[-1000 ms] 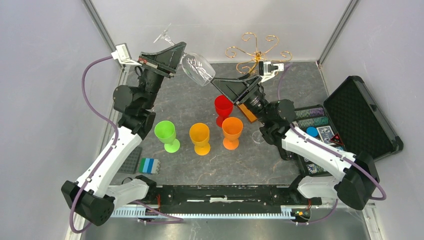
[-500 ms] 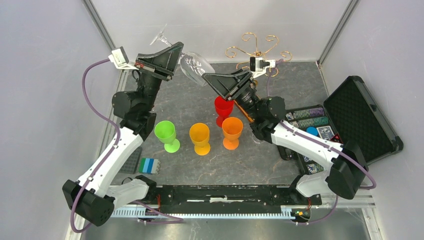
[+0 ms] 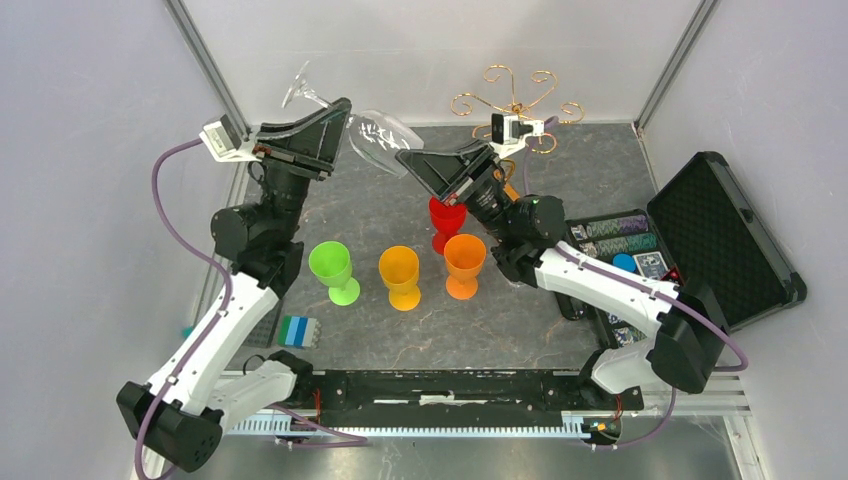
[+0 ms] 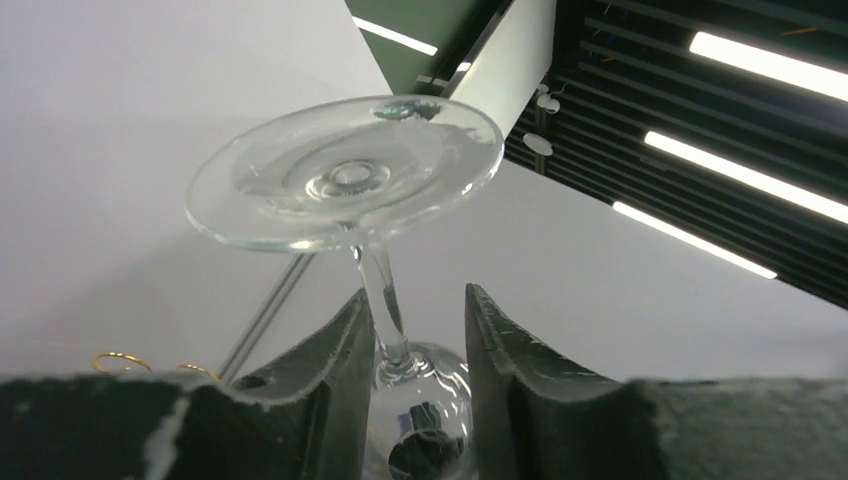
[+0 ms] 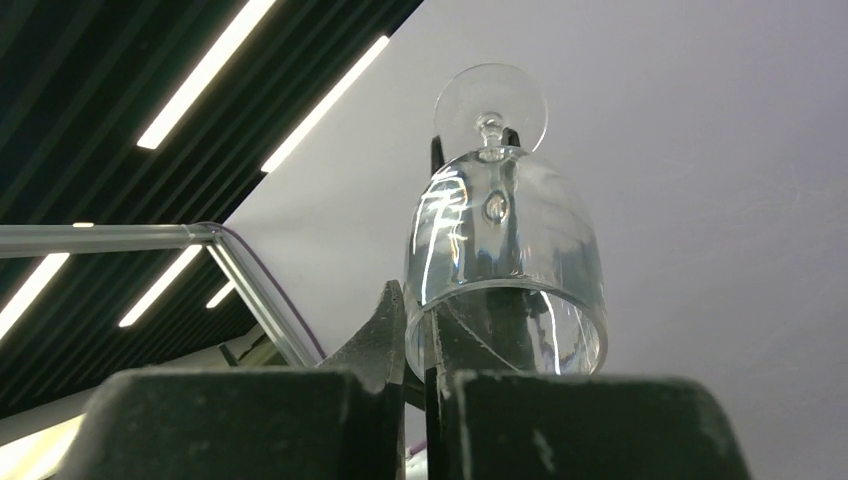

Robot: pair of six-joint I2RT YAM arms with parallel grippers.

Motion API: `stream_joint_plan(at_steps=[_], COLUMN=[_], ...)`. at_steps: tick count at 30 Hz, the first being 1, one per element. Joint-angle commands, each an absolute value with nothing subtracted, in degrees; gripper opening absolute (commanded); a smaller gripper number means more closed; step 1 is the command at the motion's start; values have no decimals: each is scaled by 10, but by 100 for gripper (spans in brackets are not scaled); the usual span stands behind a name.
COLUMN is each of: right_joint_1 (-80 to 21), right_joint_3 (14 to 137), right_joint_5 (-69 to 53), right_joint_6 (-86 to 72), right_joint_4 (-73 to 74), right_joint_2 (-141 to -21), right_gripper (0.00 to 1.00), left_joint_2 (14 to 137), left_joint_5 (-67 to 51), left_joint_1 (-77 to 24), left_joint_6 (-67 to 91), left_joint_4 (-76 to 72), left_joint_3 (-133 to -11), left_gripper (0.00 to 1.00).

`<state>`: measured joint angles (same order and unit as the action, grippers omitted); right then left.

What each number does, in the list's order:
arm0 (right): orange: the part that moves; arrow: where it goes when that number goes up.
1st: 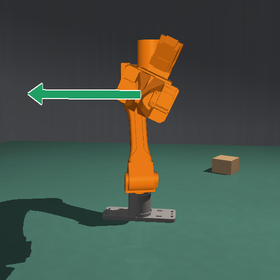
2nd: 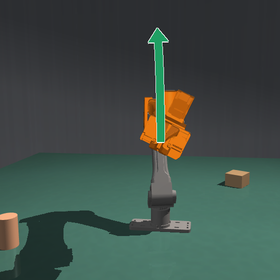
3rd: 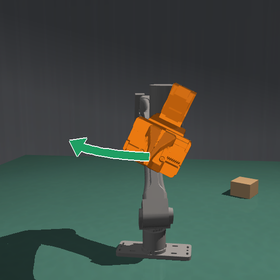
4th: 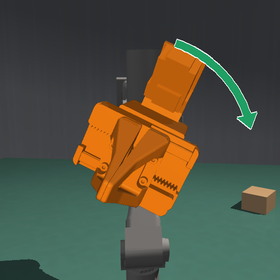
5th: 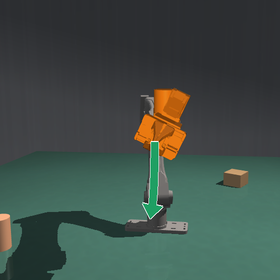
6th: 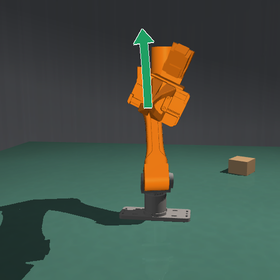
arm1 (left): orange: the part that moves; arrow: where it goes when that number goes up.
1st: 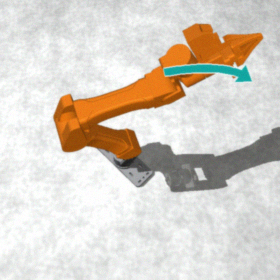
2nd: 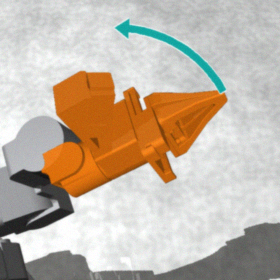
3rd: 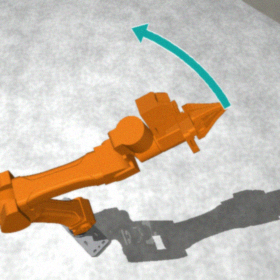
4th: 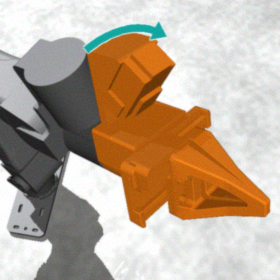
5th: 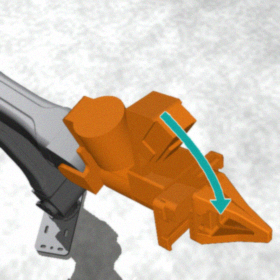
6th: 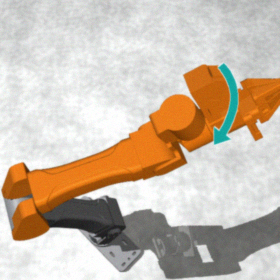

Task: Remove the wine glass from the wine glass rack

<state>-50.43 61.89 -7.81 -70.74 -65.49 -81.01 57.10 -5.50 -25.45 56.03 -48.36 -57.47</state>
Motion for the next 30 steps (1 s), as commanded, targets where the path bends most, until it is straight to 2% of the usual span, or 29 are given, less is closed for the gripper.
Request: stream_joint_plan(at_steps=[1,5,7,10,17,23,30], right_joint_1=[-501,-503,-502,-502,-502,-502,-511], right_joint_3=[658,670,676,691,764,841,908], right_joint_5=[-51,-42,-33,-20,8,9,-14], right_joint_6=[-673,-616,-581,-516,-335,-135,27], right_joint_4=[-647,-598,-572,-526,-340,-88,130], right_joint_2=[-812,-804,-799,-795,-807,-827,-861], right_gripper=[0,0,0,0,0,0,0], left_joint_2=[535,499,484,463,422,423,403], left_joint_5=[-70,-57,-53,-57,-10,-2,76], left_joint_1=[-255,-255,-255,-255,-255,-255,-255], left_joint_6=[516,474,451,411,331,226,169], left_joint_4=[-499,-427,-366,-258,-18,195,284], left_joint_3=[-567,-561,-565,-576,-598,-668,-696], left_gripper=[51,83,92,100,100,100,100])
